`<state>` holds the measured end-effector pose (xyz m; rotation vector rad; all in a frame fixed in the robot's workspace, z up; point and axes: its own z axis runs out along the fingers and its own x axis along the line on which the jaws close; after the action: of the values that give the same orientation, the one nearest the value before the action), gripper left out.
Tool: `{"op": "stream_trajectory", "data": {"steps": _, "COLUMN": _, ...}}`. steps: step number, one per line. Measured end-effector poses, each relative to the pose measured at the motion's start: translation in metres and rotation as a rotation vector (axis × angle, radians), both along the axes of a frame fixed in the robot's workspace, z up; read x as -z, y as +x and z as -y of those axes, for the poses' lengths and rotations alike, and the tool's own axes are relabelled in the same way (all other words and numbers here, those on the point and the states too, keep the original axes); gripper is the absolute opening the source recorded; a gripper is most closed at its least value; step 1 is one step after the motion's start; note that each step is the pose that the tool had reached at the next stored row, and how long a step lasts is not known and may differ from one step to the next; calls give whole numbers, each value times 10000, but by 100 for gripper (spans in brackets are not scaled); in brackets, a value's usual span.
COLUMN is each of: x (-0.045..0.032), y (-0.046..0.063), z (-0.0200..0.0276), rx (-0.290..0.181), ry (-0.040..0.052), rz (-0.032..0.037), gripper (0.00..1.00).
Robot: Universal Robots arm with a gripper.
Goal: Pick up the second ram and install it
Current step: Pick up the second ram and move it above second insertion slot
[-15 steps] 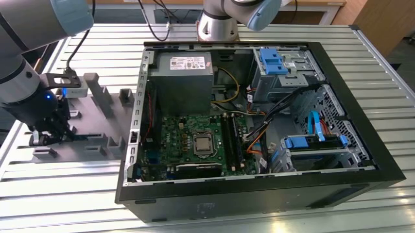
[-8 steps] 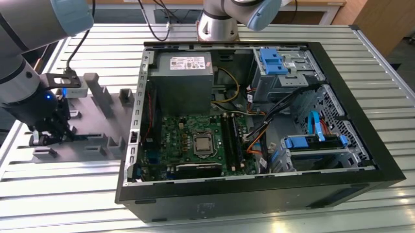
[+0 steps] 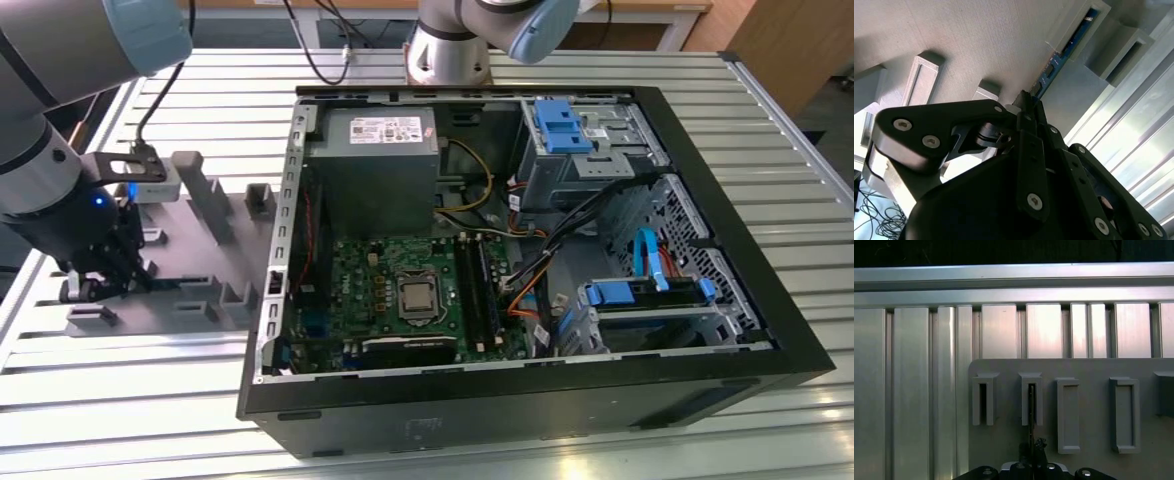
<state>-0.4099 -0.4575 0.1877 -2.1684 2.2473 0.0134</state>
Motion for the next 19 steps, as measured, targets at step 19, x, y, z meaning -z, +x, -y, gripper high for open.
{"op": "stream_trajectory", "data": {"steps": 19, "x": -121, "y": 0, "z": 0, "rx": -1, "ry": 0, "rz": 1, "gripper": 14}}
